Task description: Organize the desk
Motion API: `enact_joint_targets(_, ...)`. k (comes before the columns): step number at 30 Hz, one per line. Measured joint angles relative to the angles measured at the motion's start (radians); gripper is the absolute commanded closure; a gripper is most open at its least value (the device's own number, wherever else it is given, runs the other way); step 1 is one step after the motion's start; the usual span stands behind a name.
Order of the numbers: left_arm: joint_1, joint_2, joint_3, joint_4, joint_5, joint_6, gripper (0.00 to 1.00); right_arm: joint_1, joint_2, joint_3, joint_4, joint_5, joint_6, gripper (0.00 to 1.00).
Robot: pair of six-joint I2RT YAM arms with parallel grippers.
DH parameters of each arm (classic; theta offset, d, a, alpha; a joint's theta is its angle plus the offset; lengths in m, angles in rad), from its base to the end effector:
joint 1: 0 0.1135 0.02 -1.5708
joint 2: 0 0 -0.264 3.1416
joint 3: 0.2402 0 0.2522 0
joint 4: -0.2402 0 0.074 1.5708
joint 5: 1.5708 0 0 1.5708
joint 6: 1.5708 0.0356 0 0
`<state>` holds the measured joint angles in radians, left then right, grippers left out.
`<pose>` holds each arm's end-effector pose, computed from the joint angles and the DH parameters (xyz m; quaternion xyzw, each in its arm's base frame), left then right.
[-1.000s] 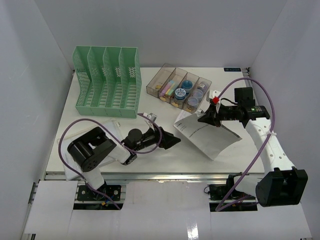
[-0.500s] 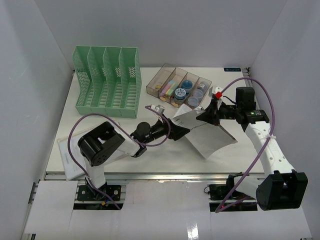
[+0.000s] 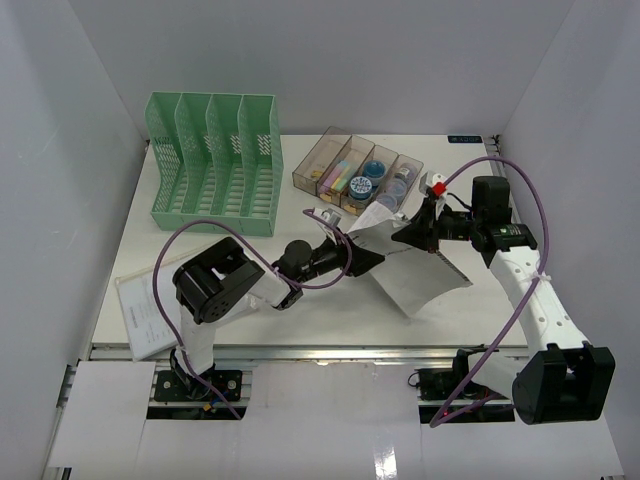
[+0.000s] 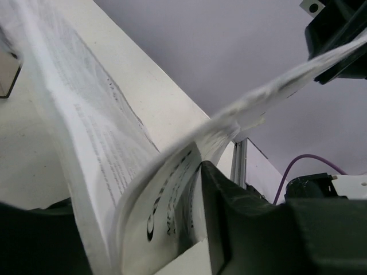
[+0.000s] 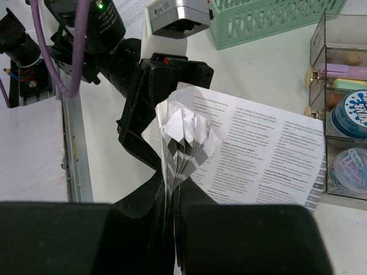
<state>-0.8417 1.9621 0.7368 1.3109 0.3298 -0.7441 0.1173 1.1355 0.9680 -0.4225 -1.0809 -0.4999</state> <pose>0.2362 -0.2817 0.1566 0.1533 0.6603 -0.5956 0.4309 0.2303 0.0588 0.3207 -0.4606 0.6471 0.3688 0.4828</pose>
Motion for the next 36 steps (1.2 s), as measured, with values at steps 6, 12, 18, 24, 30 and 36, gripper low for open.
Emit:
enact_joint_targets(6, 0.0, 0.0, 0.011, 0.0, 0.043, 0.029, 0.78, -0.003, 0.0, -0.034, 0.032, 0.002, 0.013, 0.92)
enact_joint_targets(12, 0.001, -0.001, 0.021, -0.002, 0.102, 0.053, 1.0, -0.005, -0.001, -0.049, 0.041, 0.016, 0.019, 0.89)
enact_joint_targets(18, 0.002, -0.064, -0.013, -0.036, 0.128, 0.126, 1.0, -0.014, -0.002, -0.049, 0.054, 0.061, 0.017, 0.74)
enact_joint_targets(24, -0.004, -0.292, -0.056, -0.229, 0.148, 0.29, 1.0, -0.032, 0.003, -0.052, 0.068, 0.116, 0.003, 0.16)
enact_joint_targets(30, -0.004, -0.517, -0.082, -0.486, 0.105, 0.449, 1.0, -0.039, -0.008, -0.093, 0.116, 0.176, 0.004, 0.1)
enact_joint_targets(36, -0.005, -0.74, -0.094, -0.784, 0.02, 0.571, 1.0, -0.066, -0.098, -0.141, 0.204, 0.228, 0.081, 0.1)
